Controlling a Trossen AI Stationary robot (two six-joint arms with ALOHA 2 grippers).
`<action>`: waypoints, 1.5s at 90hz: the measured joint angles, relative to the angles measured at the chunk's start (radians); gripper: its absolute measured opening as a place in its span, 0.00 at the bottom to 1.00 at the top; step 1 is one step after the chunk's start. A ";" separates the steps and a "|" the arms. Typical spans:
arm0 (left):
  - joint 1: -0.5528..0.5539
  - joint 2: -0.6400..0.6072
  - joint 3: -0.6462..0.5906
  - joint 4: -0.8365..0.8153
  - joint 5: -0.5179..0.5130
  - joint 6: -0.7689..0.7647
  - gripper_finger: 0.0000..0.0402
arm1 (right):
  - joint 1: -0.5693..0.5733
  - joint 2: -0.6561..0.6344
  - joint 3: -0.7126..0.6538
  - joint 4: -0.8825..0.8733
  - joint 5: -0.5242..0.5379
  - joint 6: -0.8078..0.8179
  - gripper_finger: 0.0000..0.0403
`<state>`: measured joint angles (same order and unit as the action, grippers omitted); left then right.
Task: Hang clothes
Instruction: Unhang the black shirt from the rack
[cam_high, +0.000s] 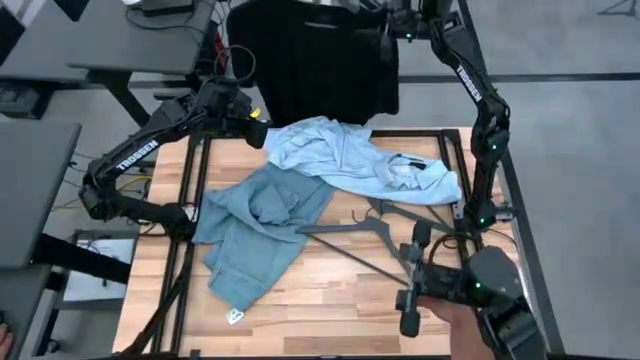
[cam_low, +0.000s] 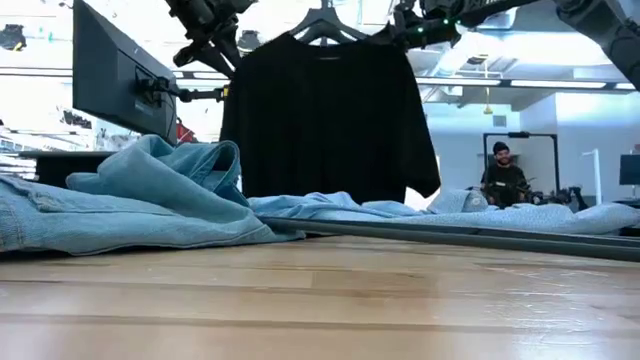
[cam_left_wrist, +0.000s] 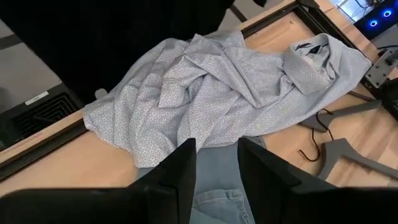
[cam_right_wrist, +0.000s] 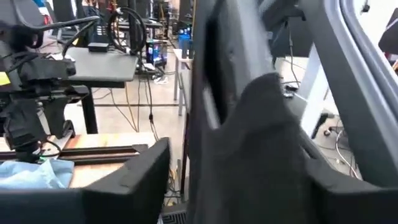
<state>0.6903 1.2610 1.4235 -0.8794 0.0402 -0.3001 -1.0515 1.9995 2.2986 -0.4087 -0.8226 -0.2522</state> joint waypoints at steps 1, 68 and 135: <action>0.000 0.000 0.000 0.001 0.000 0.000 0.25 | 0.000 0.000 0.000 0.000 0.005 0.000 0.36; -0.005 0.000 0.000 0.093 -0.016 0.014 0.25 | 0.039 0.004 0.057 0.222 0.162 0.018 0.23; -0.084 -0.069 0.221 0.202 -0.189 0.236 0.25 | 0.161 -0.123 0.061 0.025 0.182 -0.213 0.23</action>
<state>0.6065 1.1923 1.6445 -0.6771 -0.1485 -0.0636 -0.8907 1.8762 2.3599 -0.3838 -0.6404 -0.4651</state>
